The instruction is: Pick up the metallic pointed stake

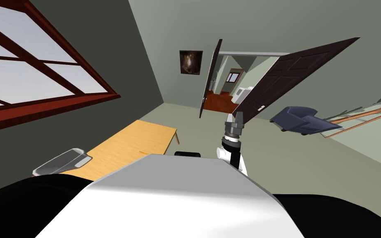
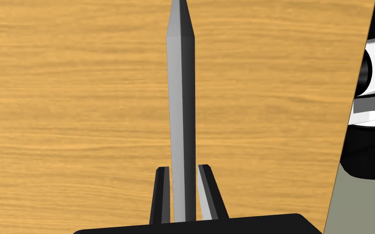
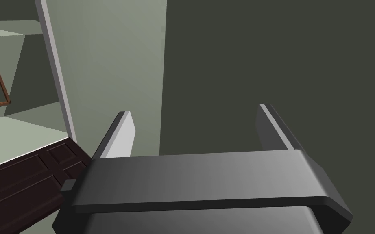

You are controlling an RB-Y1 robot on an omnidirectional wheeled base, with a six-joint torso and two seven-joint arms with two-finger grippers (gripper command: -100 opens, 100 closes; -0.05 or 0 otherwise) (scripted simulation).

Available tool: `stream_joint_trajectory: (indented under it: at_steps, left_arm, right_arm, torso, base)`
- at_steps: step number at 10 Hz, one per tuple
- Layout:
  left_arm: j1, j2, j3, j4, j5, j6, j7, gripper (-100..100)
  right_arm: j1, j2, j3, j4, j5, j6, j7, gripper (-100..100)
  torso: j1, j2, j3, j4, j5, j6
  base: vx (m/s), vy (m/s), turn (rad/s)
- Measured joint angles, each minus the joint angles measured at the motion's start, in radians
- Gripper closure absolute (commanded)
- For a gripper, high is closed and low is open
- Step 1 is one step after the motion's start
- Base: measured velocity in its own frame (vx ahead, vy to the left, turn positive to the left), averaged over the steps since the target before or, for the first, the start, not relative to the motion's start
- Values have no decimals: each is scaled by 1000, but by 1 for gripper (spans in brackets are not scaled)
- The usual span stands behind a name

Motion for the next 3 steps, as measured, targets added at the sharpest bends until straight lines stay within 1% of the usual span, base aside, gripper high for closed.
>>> stream_joint_trajectory:
  at_steps: [1,2,3]
  left_arm:
    - [12,6,3,-23,5,13,8,100]
    - [24,13,6,-45,10,26,16,100]
    - [25,14,7,-48,11,29,17,0]
  right_arm:
    - [0,0,0,0,0,0,0,0]
    - [0,0,0,0,0,0,0,0]
    - [0,0,0,0,0,0,0,0]
  torso:
    - [-1,0,0,0,0,0]
    - [-2,0,0,0,0,0]
    - [-1,0,0,0,0,0]
  base:
    - [-9,-33,-17]
    - [-4,-14,0]
    - [0,0,0]
